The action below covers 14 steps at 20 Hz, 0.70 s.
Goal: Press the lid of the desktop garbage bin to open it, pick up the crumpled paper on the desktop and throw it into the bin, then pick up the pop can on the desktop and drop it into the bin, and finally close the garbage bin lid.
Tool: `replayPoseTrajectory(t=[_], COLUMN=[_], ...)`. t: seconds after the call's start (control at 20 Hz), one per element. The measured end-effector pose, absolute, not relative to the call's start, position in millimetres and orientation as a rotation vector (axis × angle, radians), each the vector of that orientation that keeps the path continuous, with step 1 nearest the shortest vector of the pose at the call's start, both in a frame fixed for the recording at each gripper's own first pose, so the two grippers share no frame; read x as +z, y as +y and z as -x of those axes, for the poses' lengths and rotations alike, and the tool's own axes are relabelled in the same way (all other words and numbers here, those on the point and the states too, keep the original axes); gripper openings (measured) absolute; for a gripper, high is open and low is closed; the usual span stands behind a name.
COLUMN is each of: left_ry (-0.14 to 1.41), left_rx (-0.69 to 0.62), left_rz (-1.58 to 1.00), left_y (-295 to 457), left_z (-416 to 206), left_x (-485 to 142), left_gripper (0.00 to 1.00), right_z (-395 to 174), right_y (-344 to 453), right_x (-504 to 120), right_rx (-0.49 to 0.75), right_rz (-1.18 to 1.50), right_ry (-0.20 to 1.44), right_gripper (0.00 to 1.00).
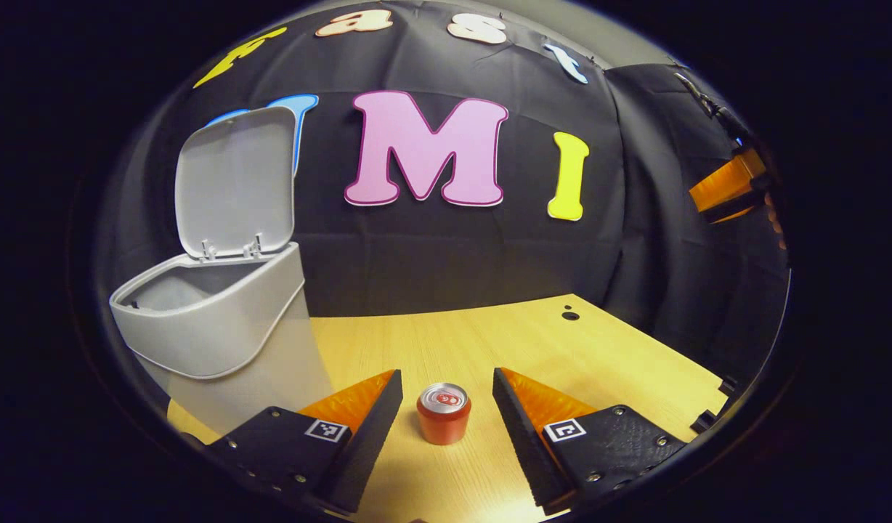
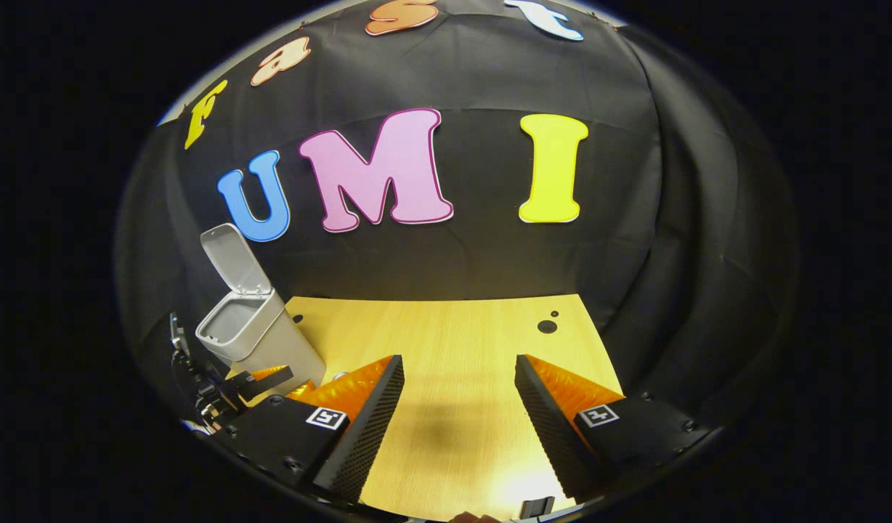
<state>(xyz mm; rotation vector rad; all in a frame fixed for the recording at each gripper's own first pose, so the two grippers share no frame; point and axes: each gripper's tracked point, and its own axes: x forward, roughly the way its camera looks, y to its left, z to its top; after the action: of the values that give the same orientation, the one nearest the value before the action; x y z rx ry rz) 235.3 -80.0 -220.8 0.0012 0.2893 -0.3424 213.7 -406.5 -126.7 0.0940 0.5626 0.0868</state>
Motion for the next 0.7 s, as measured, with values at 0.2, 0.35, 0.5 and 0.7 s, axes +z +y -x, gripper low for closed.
replayPoseTrajectory(t=[0.2,0.35,0.5,0.7], left_ry=[0.346,0.387,0.400,0.425], left_rx=[-0.334,-0.326,-0.318,-0.316], left_rz=[-0.041,-0.049,-0.053,-0.062], left_y=[-89,-93,-95,-97], left_z=[-255,-265,-276,-282], left_x=[-242,-257,-268,-286], left_gripper=[0.83,0.83,0.83,0.83], right_z=[-220,-222,-223,-222], right_y=[-414,-417,-415,-414], right_x=[-136,-143,-152,-156], right_rx=[0.080,0.074,0.070,0.070], right_rz=[-0.112,-0.120,-0.120,-0.113], right_ry=[0.580,0.595,0.619,0.630], right_gripper=[0.99,0.99,0.99,0.99])
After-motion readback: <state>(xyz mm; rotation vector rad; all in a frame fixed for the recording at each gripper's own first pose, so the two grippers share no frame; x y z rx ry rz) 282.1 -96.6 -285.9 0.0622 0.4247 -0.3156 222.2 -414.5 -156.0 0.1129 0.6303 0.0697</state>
